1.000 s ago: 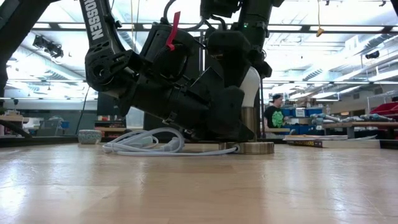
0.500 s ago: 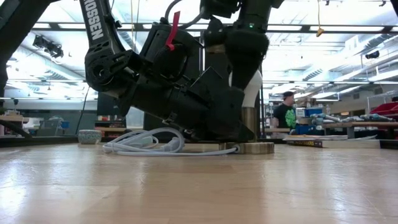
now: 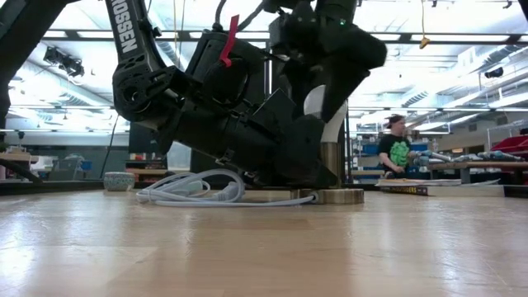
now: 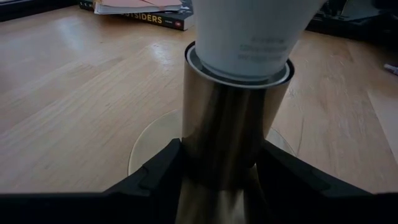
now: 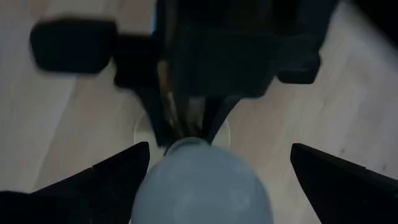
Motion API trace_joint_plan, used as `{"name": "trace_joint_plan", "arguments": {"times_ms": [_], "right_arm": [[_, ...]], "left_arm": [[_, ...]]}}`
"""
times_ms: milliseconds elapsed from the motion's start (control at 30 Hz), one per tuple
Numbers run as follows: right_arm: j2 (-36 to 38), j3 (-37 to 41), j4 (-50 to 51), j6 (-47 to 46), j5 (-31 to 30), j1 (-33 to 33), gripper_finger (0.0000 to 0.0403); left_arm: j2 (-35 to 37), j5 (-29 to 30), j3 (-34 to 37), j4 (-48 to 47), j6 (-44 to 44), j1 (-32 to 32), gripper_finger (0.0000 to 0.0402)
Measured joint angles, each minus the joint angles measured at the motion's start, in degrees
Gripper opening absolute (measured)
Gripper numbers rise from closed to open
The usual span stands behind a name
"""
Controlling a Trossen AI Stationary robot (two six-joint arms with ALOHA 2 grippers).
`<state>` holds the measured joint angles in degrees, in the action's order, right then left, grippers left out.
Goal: Screw lightbulb
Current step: Insert the lightbulb into the lamp
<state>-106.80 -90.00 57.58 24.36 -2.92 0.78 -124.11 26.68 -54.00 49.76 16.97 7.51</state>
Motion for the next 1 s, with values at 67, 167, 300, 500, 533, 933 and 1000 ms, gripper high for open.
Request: {"name": "trace_joint_plan", "arguments": {"times_ms": [67, 167, 300, 500, 533, 933, 1000], "right_arm": [[0.02, -0.02, 1.47, 4.52, -0.02, 0.46, 0.0398], [0.02, 0.02, 3.05, 13.27, -0.26, 1.35, 0.0394], [0.02, 0.18, 3.26, 26.19, -0.46, 2.03, 0.0392], [0.02, 0.18, 3.28, 40.12, -0.48, 1.67, 0.0381], [0.02, 0.18, 3.26, 41.64, -0.50, 1.43, 0.0378], [0.09, 5.53, -1.90, 47.36, 0.10, 0.19, 0.0346], [0.09, 5.62, -2.87, 47.20, 0.13, 0.19, 0.0339]], "left_arm": [[0.00, 0.04, 0.00, 0.00, 0.00, 0.00, 0.0193], [0.00, 0.04, 0.00, 0.00, 0.00, 0.00, 0.0193], [0.00, 0.06, 0.00, 0.00, 0.00, 0.00, 0.0193], [0.00, 0.06, 0.00, 0.00, 0.00, 0.00, 0.0193], [0.00, 0.05, 0.00, 0.00, 0.01, 0.00, 0.0193], [0.00, 0.20, 0.02, 0.01, 0.02, 0.00, 0.0193], [0.00, 0.21, 0.02, 0.04, 0.02, 0.00, 0.0193]]}}
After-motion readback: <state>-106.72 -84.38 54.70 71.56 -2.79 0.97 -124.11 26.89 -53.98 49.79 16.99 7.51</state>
